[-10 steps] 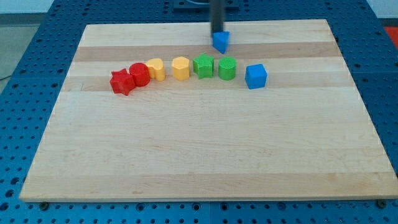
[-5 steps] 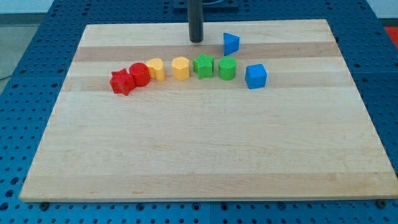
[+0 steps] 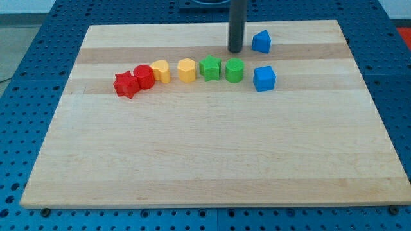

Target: Push the blue triangle towards center right

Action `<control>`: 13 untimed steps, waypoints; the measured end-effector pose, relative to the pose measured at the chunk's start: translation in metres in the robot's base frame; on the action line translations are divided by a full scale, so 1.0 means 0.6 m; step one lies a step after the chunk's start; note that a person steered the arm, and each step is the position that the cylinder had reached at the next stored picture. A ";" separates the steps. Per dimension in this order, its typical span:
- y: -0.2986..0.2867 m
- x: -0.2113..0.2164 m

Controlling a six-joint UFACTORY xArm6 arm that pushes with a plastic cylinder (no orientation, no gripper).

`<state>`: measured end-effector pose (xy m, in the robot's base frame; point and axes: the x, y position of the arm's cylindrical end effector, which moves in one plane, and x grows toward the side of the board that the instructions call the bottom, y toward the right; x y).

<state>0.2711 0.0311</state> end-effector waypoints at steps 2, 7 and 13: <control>0.047 -0.058; 0.070 0.045; 0.257 0.093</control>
<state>0.3272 0.1854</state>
